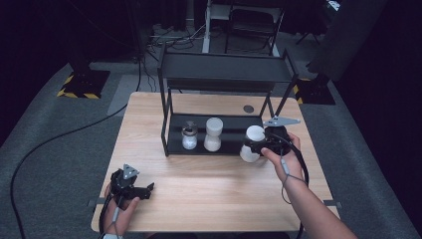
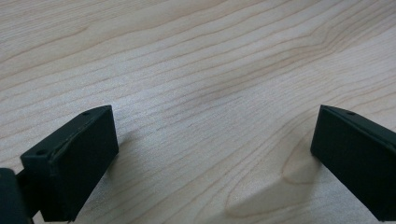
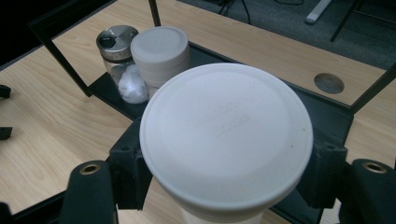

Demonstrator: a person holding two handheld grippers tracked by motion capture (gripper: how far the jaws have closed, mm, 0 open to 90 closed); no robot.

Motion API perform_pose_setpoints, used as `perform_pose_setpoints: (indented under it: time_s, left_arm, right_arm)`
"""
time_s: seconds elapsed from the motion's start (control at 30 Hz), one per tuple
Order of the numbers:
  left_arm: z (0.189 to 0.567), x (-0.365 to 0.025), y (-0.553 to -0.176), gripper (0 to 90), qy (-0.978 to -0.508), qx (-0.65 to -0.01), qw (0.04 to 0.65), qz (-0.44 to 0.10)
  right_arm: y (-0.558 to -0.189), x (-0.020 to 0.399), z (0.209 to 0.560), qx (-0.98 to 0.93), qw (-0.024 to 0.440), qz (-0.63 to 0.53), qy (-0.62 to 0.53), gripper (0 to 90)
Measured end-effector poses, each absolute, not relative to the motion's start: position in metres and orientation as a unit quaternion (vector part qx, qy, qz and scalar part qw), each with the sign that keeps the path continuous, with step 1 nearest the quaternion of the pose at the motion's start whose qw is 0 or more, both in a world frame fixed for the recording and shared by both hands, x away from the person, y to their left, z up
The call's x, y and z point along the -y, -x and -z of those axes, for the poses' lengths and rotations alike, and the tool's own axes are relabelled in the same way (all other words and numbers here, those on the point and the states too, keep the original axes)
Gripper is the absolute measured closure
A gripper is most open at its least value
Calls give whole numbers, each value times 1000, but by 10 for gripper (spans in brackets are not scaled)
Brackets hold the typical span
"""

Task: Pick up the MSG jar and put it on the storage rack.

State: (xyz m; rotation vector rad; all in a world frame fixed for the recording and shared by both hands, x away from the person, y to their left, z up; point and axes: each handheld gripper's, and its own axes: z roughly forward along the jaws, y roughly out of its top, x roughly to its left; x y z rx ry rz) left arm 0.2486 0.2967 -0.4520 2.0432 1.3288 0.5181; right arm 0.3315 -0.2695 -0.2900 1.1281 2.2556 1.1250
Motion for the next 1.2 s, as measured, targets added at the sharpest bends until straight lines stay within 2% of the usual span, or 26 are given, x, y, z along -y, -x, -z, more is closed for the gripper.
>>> perform_pose_setpoints:
  time_s: [0.47,1.2]
  left_arm:
    - [452,-296,-249,3,-776,-506,320,-198]
    - [452,-295,-247,3,-775,-509,319,-198]
  right_arm:
    - [-356,264,295,-795,202,-405,-404,327]
    - [-401,244,322,-797,190,-384,-425,327]
